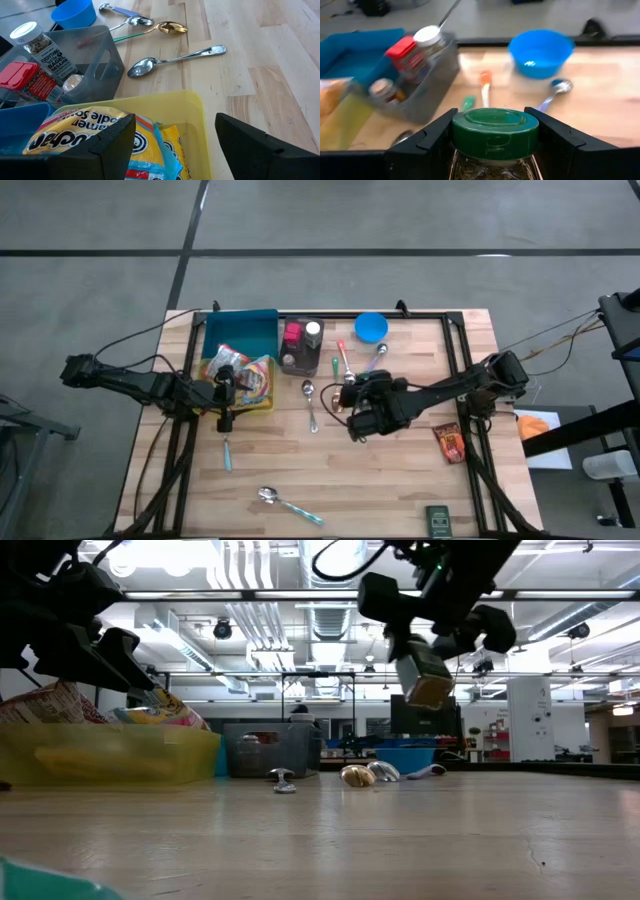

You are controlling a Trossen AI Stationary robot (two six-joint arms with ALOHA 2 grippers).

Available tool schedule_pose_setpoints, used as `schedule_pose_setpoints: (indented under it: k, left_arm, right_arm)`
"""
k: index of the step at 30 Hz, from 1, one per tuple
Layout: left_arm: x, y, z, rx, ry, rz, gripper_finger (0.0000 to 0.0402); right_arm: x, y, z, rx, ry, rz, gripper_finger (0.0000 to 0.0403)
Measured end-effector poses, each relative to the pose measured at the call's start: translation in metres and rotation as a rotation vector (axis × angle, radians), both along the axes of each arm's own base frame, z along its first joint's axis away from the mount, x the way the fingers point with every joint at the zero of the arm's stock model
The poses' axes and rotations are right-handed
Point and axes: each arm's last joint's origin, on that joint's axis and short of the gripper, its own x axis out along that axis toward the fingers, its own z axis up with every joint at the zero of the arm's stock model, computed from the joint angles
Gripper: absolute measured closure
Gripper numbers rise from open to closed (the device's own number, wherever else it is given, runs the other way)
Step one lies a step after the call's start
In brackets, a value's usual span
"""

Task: Pick & Place Food Item
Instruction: Put the green seasoning bottle into the black bin

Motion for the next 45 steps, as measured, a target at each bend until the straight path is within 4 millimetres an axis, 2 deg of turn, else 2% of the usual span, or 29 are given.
schedule_pose_setpoints:
  k: [12, 26, 33, 38, 45]
  left_arm:
    - [0.0, 0.0, 0.0, 0.0, 0.0, 0.0, 0.013]
    - [0.0, 0.0, 0.0, 0.001, 0.0, -0.001, 0.013]
    - [0.0, 0.0, 0.0, 0.002, 0.0, -0.002, 0.013]
    - [0.0, 0.0, 0.0, 0.002, 0.001, -0.002, 0.013]
    - [0.0, 0.0, 0.0, 0.002, 0.0, -0.002, 0.013]
  right_arm:
    - [0.03, 0.01, 0.005, -0.045, 0.022, 0.268, 0.0189]
    - [0.041, 0.005, 0.004, -0.228, 0.175, 0.456, 0.0189]
    - [0.038, -0.019, 0.002, -0.35, 0.158, 0.555, 0.0189]
    - [0.023, -0.048, -0.006, -0.393, 0.128, 0.557, 0.0189]
    - [0.015, -0.086, -0.008, -0.535, 0.012, 0.71, 0.0189]
